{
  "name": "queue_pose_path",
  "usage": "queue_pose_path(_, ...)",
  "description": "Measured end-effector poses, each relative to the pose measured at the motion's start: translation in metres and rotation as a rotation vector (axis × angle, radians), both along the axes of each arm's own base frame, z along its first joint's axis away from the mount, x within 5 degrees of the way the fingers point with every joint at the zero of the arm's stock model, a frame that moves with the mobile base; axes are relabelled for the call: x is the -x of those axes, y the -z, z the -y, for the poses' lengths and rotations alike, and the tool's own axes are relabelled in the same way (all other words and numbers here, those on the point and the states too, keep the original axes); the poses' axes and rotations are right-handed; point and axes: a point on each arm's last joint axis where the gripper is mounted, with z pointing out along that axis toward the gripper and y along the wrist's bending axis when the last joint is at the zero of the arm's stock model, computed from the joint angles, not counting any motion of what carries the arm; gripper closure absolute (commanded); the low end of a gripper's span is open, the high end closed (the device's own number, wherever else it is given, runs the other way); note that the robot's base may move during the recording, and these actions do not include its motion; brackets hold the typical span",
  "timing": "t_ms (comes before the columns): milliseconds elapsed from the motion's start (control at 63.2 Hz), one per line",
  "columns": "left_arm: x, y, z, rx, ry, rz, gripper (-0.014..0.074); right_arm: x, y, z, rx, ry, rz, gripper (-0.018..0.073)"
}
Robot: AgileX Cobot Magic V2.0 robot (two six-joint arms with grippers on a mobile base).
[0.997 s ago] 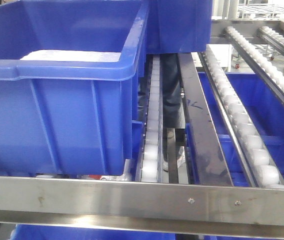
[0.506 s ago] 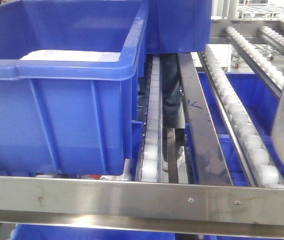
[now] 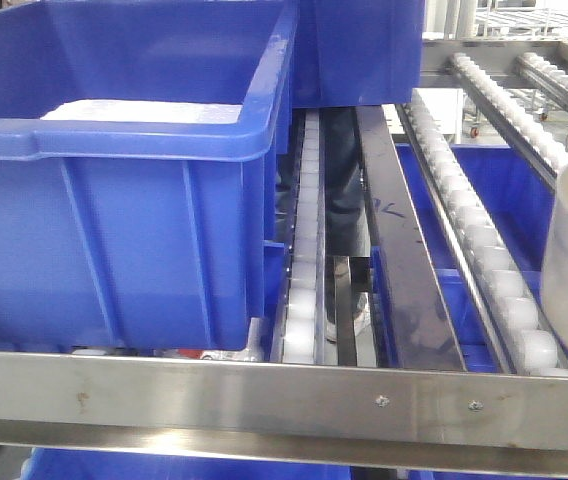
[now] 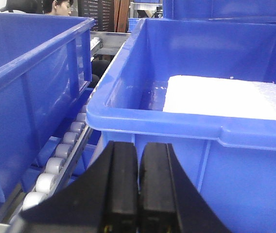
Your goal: Move white bin to right shelf second layer
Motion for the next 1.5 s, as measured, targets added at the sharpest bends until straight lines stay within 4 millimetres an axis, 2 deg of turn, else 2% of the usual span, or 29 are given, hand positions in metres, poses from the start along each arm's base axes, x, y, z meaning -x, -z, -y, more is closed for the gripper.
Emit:
queue_pose_path(190,0.0,0.0,0.0,0.0,0.0,0.0,0.0512,0.011,-0.012,-0.004,0.003,-0.006,-0.004,0.0183)
queue_pose_path(332,0.0,0.0,0.0,0.0,0.0,0.0,0.0512,0.032,-0.036,-0.015,0.016,-0.063,0.066,0.0263)
queue_pose_path(411,0.0,0.0,0.0,0.0,0.0,0.0,0.0512,0.046,-0.044,-0.021,0.035,-0.115,0.116,0.0348)
queue_pose_path(522,0.0,0.0,0.0,0.0,0.0,0.0,0.0512,0.07,-0.035,-0.025,0.046,-0.156,0.139,0.0524)
queue_pose_path(617,0.0,0.0,0.0,0.0,0.0,0.0,0.0512,0.093,-0.026,-0.024,0.047,-0.161,0.176,0.0505)
queue_pose_path(759,0.0,0.0,0.0,0.0,0.0,0.0,0.0512,0.121,-0.025,-0.022,0.048,-0.159,0.277,0.0508)
queue_pose_path(886,0.0,0.0,0.0,0.0,0.0,0.0,0.0512,0.134,-0.025,-0.021,0.048,-0.157,0.334,0.0508)
queue_pose_path(1266,0.0,0.0,0.0,0.0,0.0,0.0,0.0512,0.135,-0.029,-0.021,0.049,-0.162,0.388,0.0508)
queue_pose_path(1503,0.0,0.0,0.0,0.0,0.0,0.0,0.0512,0.135,-0.037,-0.027,0.113,-0.264,0.62,0.0508)
